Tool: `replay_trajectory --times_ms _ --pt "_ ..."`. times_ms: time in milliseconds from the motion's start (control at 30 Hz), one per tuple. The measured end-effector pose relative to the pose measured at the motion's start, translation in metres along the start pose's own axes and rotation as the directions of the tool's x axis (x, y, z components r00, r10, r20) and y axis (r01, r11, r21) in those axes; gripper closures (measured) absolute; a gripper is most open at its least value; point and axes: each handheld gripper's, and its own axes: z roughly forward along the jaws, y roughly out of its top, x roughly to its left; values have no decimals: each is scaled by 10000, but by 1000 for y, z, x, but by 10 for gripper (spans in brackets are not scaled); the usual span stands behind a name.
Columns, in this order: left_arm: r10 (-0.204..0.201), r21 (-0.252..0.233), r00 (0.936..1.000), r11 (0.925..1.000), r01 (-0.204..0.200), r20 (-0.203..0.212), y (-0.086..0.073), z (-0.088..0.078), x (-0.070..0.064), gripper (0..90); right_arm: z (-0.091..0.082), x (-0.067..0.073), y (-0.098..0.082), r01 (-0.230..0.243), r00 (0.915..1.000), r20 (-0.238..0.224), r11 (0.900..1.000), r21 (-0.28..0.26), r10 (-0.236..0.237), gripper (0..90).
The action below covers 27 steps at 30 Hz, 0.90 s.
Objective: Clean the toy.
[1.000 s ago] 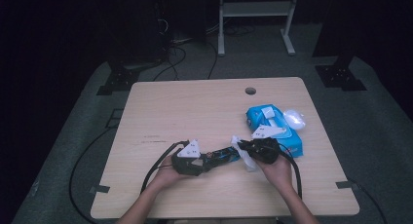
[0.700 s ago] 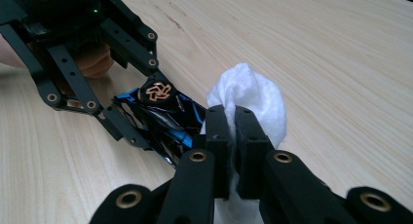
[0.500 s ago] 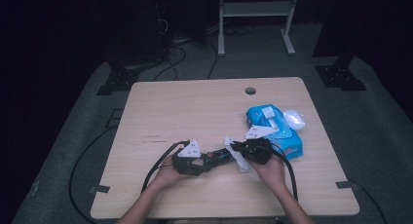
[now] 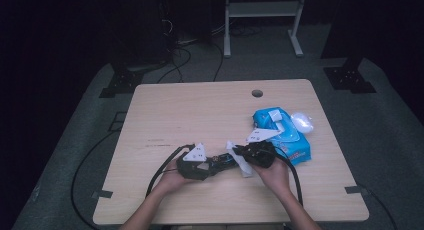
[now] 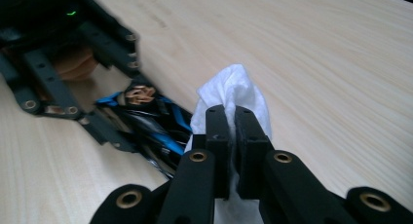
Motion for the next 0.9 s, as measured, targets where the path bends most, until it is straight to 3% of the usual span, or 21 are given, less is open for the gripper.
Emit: replay_trajectory --times_ms 300,400,533,667,800,900 --pt "-29 54 10000 10000 30 -70 -1 -2 2 581 -2 -4 -1 65 9998 193 9999 98 -67 857" --pt "-20 82 9999 10000 21 -99 -1 -2 3 581 -6 -8 -3 113 9981 609 9998 167 -123 857" --pt "-47 112 9999 9999 49 -115 -2 -3 4 580 -6 -6 -3 23 9982 600 9999 115 -30 857" --pt "-99 160 9998 9998 102 -177 -2 -4 5 581 4 5 3 247 9994 254 9997 28 -247 858" --pt "-138 145 9998 9998 140 -167 -2 -4 5 581 20 21 9 272 9984 -489 9996 -75 -276 857" --pt "-93 165 9998 9998 96 -171 -2 -4 5 582 31 32 15 235 9921 -1228 9994 -245 -263 857"
